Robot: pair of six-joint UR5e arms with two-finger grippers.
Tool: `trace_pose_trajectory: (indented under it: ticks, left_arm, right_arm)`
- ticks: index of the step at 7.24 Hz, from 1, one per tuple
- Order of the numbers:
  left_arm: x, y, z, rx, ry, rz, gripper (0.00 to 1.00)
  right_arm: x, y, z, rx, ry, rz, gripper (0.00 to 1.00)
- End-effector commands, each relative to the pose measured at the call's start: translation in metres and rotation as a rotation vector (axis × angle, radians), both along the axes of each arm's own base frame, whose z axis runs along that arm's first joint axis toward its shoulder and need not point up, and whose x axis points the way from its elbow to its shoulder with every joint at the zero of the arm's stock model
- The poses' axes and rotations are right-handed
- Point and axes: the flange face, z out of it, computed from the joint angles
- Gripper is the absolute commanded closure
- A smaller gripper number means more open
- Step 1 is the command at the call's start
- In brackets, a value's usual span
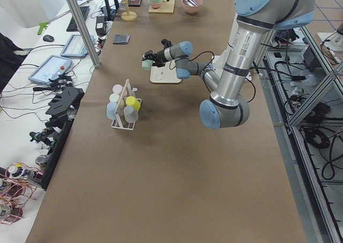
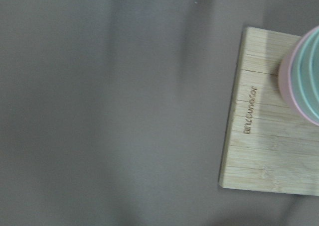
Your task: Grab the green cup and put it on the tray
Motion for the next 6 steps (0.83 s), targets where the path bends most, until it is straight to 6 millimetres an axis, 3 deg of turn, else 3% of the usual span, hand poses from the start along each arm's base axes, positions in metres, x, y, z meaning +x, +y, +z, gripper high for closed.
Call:
trace_pose_trajectory:
  ticks: [1,2,3,4,6]
  left_arm:
    - [0.034,0.002,-0.018,-0.172,0.324,0.099,1.00]
    - [0.054,-0.003,0.013,-0.145,0.413,0.143,1.00]
    - [0.062,-0.003,0.030,-0.145,0.521,0.180,1.00]
    - [0.066,0.003,0.024,-0.232,0.623,0.231,1.00]
    - [0.080,0.015,0.012,-0.342,0.714,0.292,1.00]
  right_arm:
    - [0.067,0.028,0.058,-0.036,-0.040,-0.005,0.00]
    - [0.099,0.032,0.089,-0.057,-0.091,0.007,0.00]
    - [0.119,0.037,0.116,-0.049,-0.100,-0.022,0.00]
    - [0.131,0.039,0.128,-0.042,-0.101,-0.027,0.00]
    - [0.135,0.040,0.129,-0.045,-0.091,-0.021,0.00]
